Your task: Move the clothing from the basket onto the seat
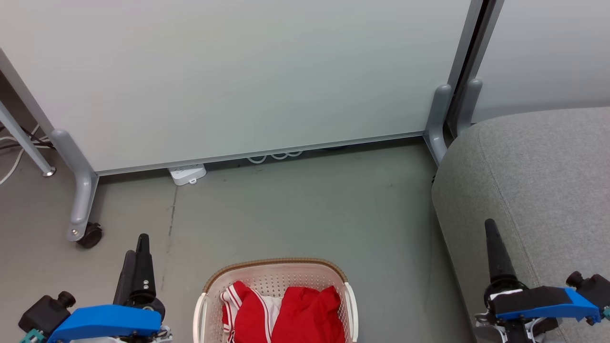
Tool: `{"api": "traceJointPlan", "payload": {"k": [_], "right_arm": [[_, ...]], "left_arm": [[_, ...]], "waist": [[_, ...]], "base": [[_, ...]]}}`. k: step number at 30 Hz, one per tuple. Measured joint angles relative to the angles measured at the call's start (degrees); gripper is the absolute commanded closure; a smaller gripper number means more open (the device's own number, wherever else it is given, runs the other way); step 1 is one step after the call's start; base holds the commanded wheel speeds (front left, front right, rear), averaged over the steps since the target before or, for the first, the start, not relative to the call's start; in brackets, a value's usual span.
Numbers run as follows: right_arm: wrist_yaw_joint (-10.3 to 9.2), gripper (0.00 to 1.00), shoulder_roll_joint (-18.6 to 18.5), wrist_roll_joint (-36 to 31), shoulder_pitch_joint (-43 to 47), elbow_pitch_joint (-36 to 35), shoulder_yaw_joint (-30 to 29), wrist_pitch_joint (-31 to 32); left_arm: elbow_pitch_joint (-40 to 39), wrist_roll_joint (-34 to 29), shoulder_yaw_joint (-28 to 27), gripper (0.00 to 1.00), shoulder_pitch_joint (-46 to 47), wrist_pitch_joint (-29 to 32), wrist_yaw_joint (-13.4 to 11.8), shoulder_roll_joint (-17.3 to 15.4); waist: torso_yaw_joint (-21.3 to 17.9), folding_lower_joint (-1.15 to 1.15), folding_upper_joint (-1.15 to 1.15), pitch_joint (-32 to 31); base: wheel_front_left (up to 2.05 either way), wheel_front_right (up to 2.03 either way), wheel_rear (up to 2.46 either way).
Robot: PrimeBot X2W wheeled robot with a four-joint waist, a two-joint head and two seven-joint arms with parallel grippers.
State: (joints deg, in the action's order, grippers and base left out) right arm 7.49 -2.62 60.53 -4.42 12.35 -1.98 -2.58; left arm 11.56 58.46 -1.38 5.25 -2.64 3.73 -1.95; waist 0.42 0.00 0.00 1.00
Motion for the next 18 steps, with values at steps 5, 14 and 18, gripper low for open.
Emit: {"api": "traceJointPlan", "payload": {"k": [5,14,18], "right_arm": [[0.00,0.00,0.0,-5.1,0.0,0.0,0.8,-1.0],[0.00,0.00,0.0,-12.9,0.0,0.5,1.8,-2.7],[0.00,0.00,0.0,-15.8,-0.1,0.7,2.0,-3.4]], "left_arm": [[-0.1,-4.9,1.0,0.00,0.2,-1.0,-0.6,-0.1],[0.1,-12.8,2.6,0.00,0.4,-2.6,-1.1,-0.2],[0.4,-16.0,3.4,0.00,0.4,-3.3,-1.3,-0.2]], "waist": [[0.1,0.00,0.00,0.0],[0.3,0.00,0.00,0.1],[0.3,0.00,0.00,0.1]], "base": [[0.00,0.00,0.00],[0.00,0.00,0.00],[0.00,0.00,0.00]]}}
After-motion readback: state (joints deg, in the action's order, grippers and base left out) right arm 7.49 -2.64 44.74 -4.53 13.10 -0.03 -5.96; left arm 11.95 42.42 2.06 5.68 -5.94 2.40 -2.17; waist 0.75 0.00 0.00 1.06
